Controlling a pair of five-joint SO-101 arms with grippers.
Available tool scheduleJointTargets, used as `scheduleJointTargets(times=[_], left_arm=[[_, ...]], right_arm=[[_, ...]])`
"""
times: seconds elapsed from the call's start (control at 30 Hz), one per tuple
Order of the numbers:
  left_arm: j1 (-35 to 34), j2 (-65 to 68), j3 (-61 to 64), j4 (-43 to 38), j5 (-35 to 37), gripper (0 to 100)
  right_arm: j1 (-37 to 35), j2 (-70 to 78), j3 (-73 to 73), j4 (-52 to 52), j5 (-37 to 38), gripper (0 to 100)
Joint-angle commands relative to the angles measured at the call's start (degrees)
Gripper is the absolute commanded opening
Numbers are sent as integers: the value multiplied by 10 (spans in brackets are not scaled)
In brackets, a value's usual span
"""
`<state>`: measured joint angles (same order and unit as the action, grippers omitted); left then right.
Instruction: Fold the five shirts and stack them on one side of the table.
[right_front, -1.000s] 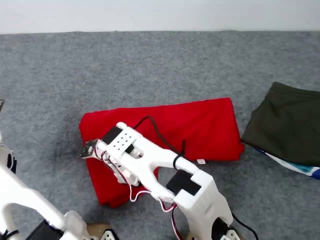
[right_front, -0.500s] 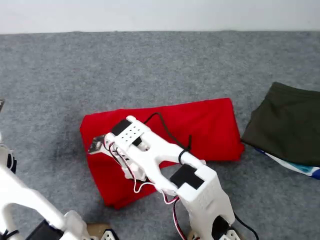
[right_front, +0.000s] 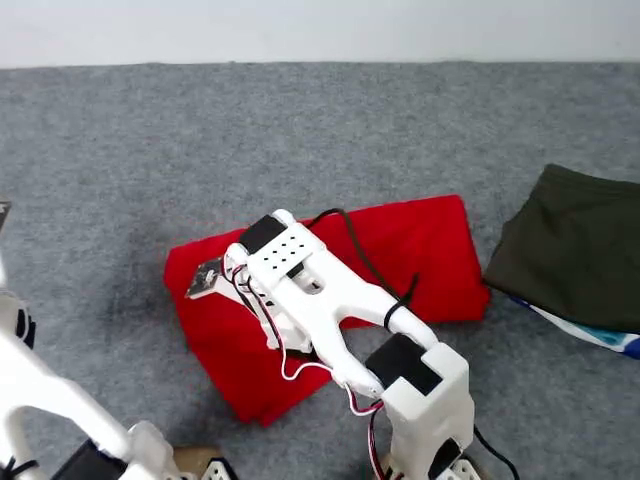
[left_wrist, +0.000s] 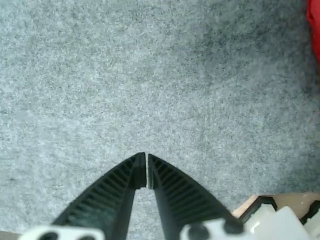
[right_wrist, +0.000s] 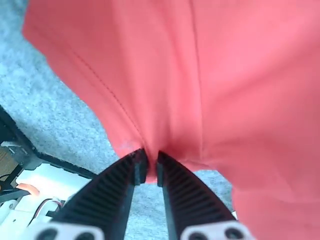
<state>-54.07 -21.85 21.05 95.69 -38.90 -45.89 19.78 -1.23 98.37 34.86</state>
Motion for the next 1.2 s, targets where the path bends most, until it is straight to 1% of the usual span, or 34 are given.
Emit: scheduleJointTargets(times=[0.0, 0.13, 0.37, 0.47, 0.57, 0.73, 0.87, 1.0, 1.17], left_arm=[[0, -18, 8, -14, -4, 15], [0, -19, 8, -11, -4, 15], [0, -19, 7, -14, -4, 15], [0, -19, 7, -14, -4, 15], [0, -19, 7, -14, -4, 15], [0, -19, 7, -20, -4, 15], [2, -19, 7, -26, -4, 15], [25, -19, 9, -23, -3, 15], [51, -19, 9, -23, -1, 15]], right_arm=[[9, -7, -9, 14, 3, 72], [3, 20, -12, 16, 3, 83], [-9, -26, -7, 40, 11, 84], [-7, -27, 28, 35, 40, 82], [-4, -31, 76, 7, 46, 82], [-8, -32, 86, -22, 18, 84], [-35, -28, 78, -30, 11, 84], [-53, -27, 60, -53, -16, 84], [-54, 8, 61, -79, -18, 84]])
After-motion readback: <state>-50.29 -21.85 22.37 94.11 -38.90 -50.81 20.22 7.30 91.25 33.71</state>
